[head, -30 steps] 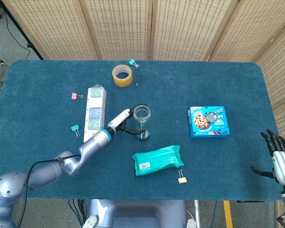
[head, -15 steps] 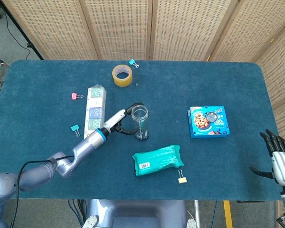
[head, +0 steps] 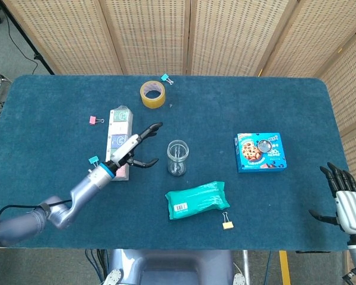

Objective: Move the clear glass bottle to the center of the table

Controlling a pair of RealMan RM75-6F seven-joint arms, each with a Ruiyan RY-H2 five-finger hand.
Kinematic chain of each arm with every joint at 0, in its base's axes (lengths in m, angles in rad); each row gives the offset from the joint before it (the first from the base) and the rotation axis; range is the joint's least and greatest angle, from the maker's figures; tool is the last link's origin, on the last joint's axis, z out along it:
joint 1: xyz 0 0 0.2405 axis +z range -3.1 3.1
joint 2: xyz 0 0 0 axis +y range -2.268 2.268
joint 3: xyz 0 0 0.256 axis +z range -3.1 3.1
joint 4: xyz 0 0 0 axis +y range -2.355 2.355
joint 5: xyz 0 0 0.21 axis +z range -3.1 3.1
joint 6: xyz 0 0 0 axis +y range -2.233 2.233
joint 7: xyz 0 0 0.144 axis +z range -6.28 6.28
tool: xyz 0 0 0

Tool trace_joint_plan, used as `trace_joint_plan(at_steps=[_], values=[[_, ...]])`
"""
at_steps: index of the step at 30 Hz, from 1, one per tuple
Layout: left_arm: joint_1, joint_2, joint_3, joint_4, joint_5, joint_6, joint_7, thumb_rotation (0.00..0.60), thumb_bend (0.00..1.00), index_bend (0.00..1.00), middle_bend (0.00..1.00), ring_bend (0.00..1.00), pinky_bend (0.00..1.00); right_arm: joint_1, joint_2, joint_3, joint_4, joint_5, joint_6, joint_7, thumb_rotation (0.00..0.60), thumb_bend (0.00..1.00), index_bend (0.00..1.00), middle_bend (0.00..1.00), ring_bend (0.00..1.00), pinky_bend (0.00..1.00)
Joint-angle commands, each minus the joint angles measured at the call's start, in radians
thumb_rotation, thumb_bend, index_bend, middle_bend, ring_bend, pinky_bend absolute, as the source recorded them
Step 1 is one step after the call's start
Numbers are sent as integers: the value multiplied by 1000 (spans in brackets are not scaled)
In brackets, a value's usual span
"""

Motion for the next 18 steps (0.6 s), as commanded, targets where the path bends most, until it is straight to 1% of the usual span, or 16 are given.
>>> trace_joint_plan(at_steps=[1, 3, 6, 7, 11, 13, 16, 18], values=[[59, 86, 11, -60, 2, 60, 86, 600, 341, 15, 0, 0, 47, -2, 1, -2, -5, -5, 5, -4, 600, 0, 0, 0, 0, 0], [85, 141, 19, -103, -9, 70, 152, 600, 342, 2, 0, 0, 12, -3, 2, -4, -8, -9, 9, -10, 600, 0, 0, 0, 0, 0], [131, 252, 43, -179, -30, 76, 293, 600, 341, 0, 0, 0, 0, -3, 4, -4, -11, -10, 10, -20, 600, 0, 0, 0, 0, 0], [152, 293, 49, -213, -45, 84, 363, 600, 341, 0, 0, 0, 0, -2, 4, -4, -11, -11, 10, -25, 600, 0, 0, 0, 0, 0], [230, 407, 64, -335, -103, 137, 589, 600, 341, 0, 0, 0, 0, 5, 4, -2, -11, -14, 5, -43, 600, 0, 0, 0, 0, 0], [282, 454, 73, -391, -133, 193, 711, 600, 341, 0, 0, 0, 0, 13, 2, 1, -9, -15, -3, -50, 600, 0, 0, 0, 0, 0], [330, 493, 84, -448, -158, 236, 811, 600, 341, 0, 0, 0, 0, 27, -1, 4, 0, -15, -21, -57, 600, 0, 0, 0, 0, 0], [380, 524, 100, -492, -170, 283, 876, 600, 342, 0, 0, 0, 0, 49, -2, 10, 10, -14, -50, -66, 600, 0, 0, 0, 0, 0]])
